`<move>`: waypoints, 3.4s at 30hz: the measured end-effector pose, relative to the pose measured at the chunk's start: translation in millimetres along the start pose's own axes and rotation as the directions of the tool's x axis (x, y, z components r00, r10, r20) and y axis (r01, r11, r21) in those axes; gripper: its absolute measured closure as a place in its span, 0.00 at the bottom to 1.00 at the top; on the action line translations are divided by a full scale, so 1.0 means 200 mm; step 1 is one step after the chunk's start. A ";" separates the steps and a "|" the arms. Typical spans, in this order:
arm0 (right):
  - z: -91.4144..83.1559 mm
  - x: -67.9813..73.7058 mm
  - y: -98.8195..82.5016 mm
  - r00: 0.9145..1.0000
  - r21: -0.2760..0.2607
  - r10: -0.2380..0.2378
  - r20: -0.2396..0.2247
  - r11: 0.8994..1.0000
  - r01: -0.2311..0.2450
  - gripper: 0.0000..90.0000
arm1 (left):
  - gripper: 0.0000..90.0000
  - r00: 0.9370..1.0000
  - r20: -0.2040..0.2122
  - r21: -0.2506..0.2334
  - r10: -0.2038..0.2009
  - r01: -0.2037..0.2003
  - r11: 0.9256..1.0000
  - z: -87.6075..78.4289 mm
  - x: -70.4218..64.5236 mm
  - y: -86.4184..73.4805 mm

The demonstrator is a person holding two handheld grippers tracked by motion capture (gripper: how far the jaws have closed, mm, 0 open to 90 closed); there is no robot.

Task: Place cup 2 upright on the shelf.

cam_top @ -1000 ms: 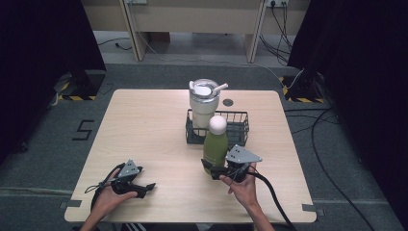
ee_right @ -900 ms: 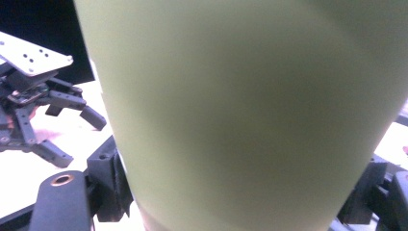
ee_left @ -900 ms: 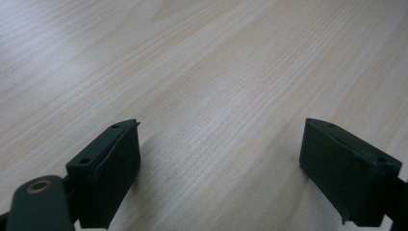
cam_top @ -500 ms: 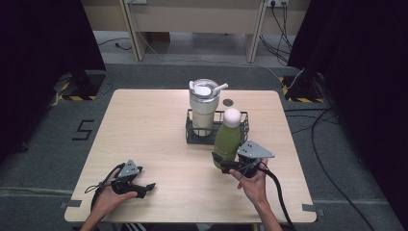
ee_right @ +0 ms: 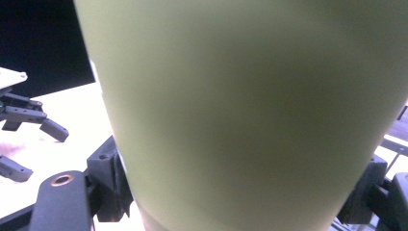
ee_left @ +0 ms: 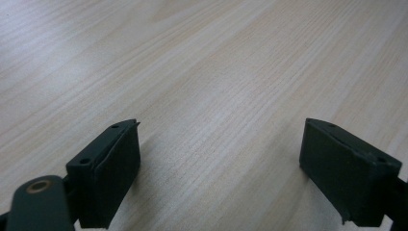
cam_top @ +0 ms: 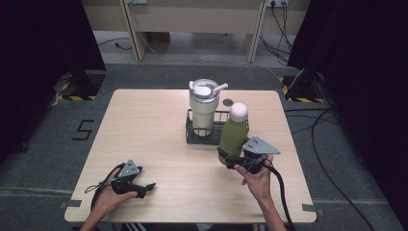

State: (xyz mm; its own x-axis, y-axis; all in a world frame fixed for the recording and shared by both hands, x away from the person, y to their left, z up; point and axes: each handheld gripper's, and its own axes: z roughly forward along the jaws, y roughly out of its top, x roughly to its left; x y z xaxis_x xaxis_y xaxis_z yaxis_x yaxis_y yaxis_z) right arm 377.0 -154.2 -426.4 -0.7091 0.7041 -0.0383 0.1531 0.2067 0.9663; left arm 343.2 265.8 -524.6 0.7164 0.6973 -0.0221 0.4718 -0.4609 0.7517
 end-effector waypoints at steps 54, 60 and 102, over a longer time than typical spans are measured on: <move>0.03 -0.17 0.17 0.996 -0.005 0.042 0.073 0.999 -0.041 0.23 | 0.15 1.000 -0.001 -0.001 0.000 0.000 1.000 0.00 0.00 0.00; 0.05 -0.20 0.19 0.995 -0.005 0.052 0.084 0.999 -0.051 0.23 | 0.15 1.000 -0.001 -0.001 0.000 0.000 1.000 0.00 0.00 0.00; 0.18 -0.41 0.32 0.982 0.004 0.071 0.175 0.997 -0.072 0.23 | 0.15 1.000 -0.001 -0.001 0.000 0.000 1.000 0.00 0.00 0.00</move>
State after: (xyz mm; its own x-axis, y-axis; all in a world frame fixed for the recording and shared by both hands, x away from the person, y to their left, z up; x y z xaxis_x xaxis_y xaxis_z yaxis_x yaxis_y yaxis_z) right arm 469.0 -175.1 -371.3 -0.5652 0.8248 -0.0139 0.2068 0.1580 0.9656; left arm 343.2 265.7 -524.7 0.7158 0.6980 -0.0215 0.4712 -0.4601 0.7525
